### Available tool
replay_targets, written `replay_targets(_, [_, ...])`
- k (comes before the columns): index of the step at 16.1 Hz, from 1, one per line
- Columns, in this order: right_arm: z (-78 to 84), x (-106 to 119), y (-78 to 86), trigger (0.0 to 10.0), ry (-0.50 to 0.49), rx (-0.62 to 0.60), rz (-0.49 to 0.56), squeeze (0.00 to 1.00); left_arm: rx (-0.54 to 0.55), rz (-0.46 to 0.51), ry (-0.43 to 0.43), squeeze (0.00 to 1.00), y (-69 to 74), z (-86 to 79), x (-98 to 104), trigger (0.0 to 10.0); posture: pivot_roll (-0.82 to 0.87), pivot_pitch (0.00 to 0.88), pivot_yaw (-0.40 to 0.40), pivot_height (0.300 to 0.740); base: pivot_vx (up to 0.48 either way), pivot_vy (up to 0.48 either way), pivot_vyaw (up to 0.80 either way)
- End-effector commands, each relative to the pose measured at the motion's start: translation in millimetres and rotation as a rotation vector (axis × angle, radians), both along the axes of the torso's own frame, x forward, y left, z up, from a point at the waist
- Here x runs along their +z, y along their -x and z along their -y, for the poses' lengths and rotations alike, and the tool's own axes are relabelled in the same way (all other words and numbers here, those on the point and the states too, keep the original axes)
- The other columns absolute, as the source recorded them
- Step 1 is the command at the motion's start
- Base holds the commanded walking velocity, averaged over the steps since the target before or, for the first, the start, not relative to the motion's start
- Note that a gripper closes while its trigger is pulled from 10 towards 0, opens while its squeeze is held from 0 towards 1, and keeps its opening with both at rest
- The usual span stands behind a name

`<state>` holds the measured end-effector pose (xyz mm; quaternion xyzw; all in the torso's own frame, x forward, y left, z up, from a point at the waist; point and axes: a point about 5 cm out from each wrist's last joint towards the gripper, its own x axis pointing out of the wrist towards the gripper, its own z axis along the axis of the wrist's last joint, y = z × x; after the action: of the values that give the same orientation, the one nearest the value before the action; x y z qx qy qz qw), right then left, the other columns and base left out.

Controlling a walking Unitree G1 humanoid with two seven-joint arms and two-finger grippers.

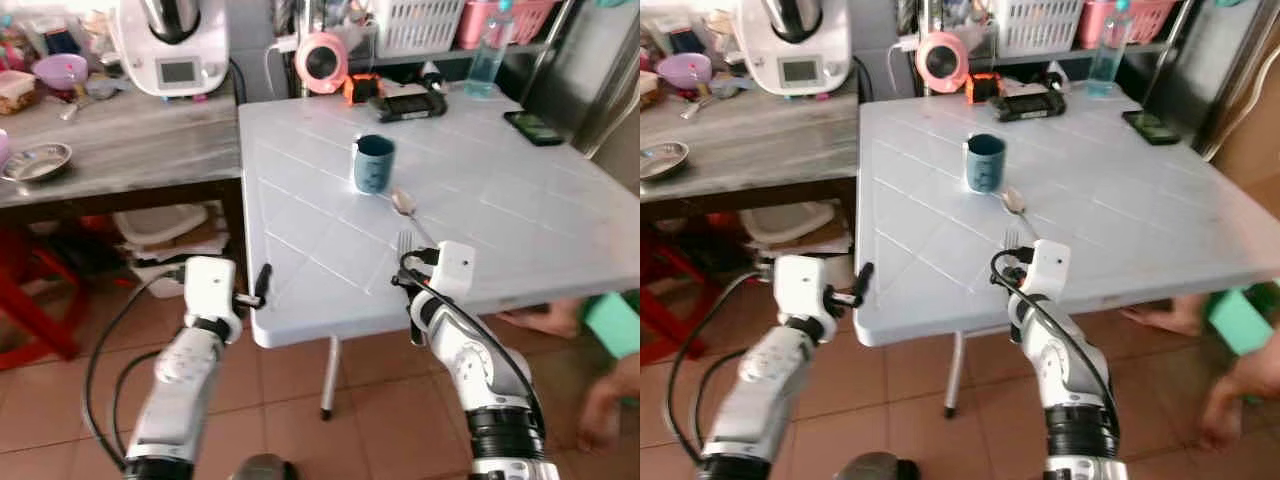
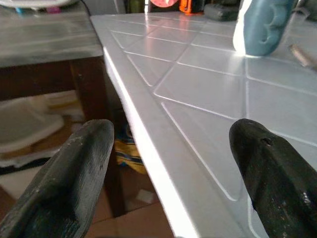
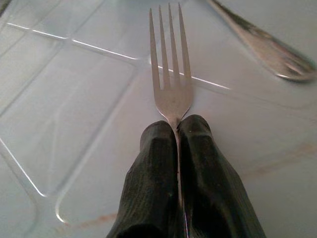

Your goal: Setting the table

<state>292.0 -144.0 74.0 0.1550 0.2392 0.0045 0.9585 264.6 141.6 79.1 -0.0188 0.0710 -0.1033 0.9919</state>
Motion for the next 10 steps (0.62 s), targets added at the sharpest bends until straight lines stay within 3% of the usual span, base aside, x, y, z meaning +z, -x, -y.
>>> replay_targets(1, [17.3,-20.8,10.6,10.0,0.048,-0.065,-0.111,0.0,-0.009,0.042,-0.001,0.0,-1.5,0.8,8.7,10.0,-0.01,0.0,0.032,0.74,0.431,0.0,0.0])
replay_targets(6, [19.2,-19.7,10.0,10.0,0.062,-0.064,-0.097,0.0,0.001,0.046,-0.013,0.0,-1.3,-0.8,8.5,10.0,-0.02,0.0,0.033,0.74,0.48,0.0,0.0])
replay_targets(10, [25.6,-15.7,6.8,10.0,0.155,-0.031,-0.05,0.0,0.001,0.047,-0.01,0.0,-1.1,-0.7,8.2,10.0,-0.02,0.0,0.036,0.74,0.432,0.0,0.0])
